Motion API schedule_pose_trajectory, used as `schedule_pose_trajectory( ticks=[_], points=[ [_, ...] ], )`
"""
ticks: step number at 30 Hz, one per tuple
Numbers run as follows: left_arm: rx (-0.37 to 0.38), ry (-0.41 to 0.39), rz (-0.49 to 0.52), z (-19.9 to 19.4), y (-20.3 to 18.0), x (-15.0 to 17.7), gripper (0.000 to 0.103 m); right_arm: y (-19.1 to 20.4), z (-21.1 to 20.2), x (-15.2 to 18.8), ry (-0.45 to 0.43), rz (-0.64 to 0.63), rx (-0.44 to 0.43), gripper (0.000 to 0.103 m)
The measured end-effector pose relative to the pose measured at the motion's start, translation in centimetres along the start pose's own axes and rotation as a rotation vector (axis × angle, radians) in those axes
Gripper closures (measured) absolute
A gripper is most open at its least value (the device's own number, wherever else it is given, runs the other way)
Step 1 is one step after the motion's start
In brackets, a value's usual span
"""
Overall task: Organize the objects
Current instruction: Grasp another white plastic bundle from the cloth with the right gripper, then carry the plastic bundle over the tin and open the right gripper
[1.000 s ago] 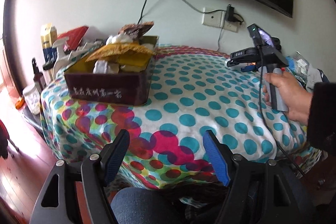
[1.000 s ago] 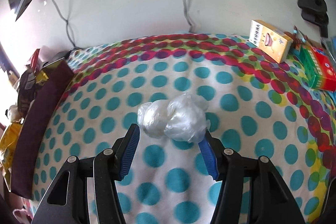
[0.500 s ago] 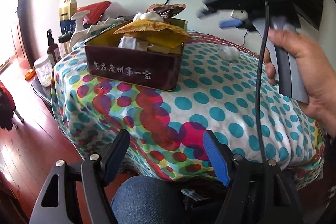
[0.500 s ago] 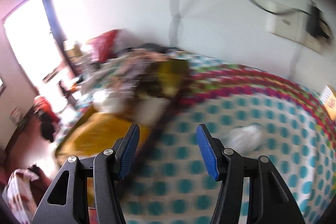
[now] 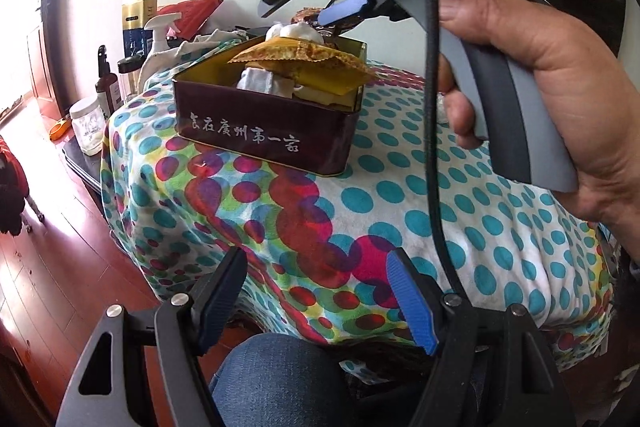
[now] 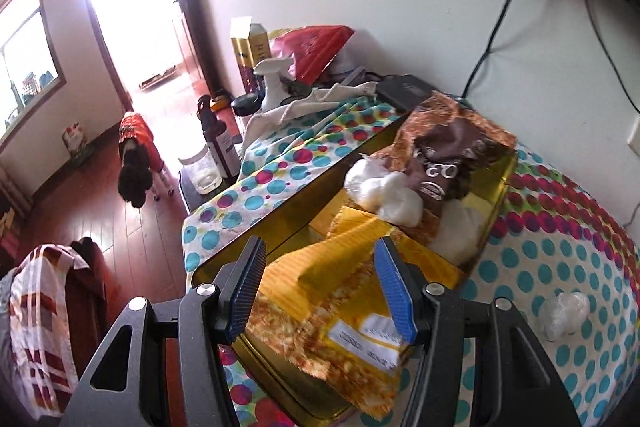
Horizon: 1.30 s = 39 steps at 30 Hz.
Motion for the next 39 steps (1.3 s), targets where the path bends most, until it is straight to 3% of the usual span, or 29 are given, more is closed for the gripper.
schedule_pose_trajectory(
  ticks=[5, 7, 8, 9, 10, 12, 13, 14, 16, 18, 21, 23, 25, 26, 28, 30, 32, 33, 39],
  points=[
    [0.007, 0.008, -0.010, 0.0, 0.0, 0.0, 0.029, -0.5, 1.2, -0.2, 0.021, -0.004, 0.032, 0.050],
    [0.012, 0.002, -0.010, -0.1, 0.1, -0.1, 0.029, -2.1, -1.1, -0.1, -0.047, 0.033, 0.066, 0.048],
    [0.011, -0.006, -0.010, -0.3, 0.2, -0.2, 0.029, -3.3, -2.3, 0.1, -0.078, 0.057, 0.097, 0.040],
    [0.015, -0.010, -0.014, -0.4, 0.2, -0.3, 0.029, -5.2, -3.6, 0.4, -0.105, 0.089, 0.141, 0.016],
    [0.018, -0.011, -0.018, -0.4, 0.3, -0.3, 0.029, -8.0, -4.9, 1.1, -0.129, 0.128, 0.208, 0.000],
    [0.029, -0.002, -0.023, -0.2, 0.2, -0.3, 0.029, -13.4, -6.2, 2.9, -0.140, 0.183, 0.373, 0.000],
    [0.032, 0.005, -0.023, 0.0, 0.2, -0.2, 0.029, -17.0, -6.0, 4.4, -0.093, 0.229, 0.461, 0.000],
    [0.033, 0.011, -0.021, 0.1, 0.0, -0.1, 0.029, -19.5, -5.4, 5.8, -0.042, 0.270, 0.479, 0.000],
    [0.033, 0.009, -0.009, 0.2, -0.3, 0.0, 0.029, -23.4, -3.6, 8.6, 0.016, 0.384, 0.382, 0.000],
    [0.025, 0.001, 0.007, 0.1, -0.6, 0.0, 0.029, -25.1, -2.6, 10.0, 0.008, 0.453, 0.331, 0.000],
    [0.023, 0.002, 0.016, 0.3, -0.9, 0.1, 0.029, -24.4, -1.0, 9.7, 0.001, 0.436, 0.304, 0.000],
    [0.017, 0.013, 0.019, 0.7, -0.8, 0.3, 0.029, -23.3, 1.0, 9.0, 0.048, 0.376, 0.334, 0.000],
    [0.016, 0.021, 0.019, 1.0, -0.7, 0.5, 0.029, -22.3, 2.7, 8.9, 0.110, 0.310, 0.379, 0.007],
    [0.015, 0.023, 0.018, 1.1, -0.7, 0.5, 0.029, -22.3, 3.2, 9.4, 0.138, 0.301, 0.420, 0.020],
    [0.016, 0.021, 0.020, 1.0, -0.5, 0.5, 0.029, -22.7, 3.4, 9.6, 0.118, 0.336, 0.377, 0.035],
    [0.020, 0.016, 0.018, 1.0, -0.5, 0.5, 0.029, -23.1, 3.1, 10.0, 0.096, 0.370, 0.300, 0.070],
    [0.025, 0.019, 0.018, 1.0, -0.5, 0.4, 0.029, -23.5, 2.8, 10.3, 0.094, 0.372, 0.310, 0.080],
    [0.028, 0.020, 0.019, 1.0, -0.5, 0.4, 0.029, -23.7, 2.6, 10.4, 0.095, 0.371, 0.317, 0.101],
    [0.040, 0.004, 0.020, 0.3, -0.8, 0.2, 0.029, -21.4, -0.4, 8.5, 0.024, 0.315, 0.321, 0.099]
  ],
)
Point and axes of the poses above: each gripper's, at about its wrist camera, not at the fingertips, and z roughly the way its jaws point, y to its left, x to its underside, the point moved 10 cm from there along z, roughly the way its jaws point, and after that the axes turned 14 degrees about y, right-handed, at the moved point
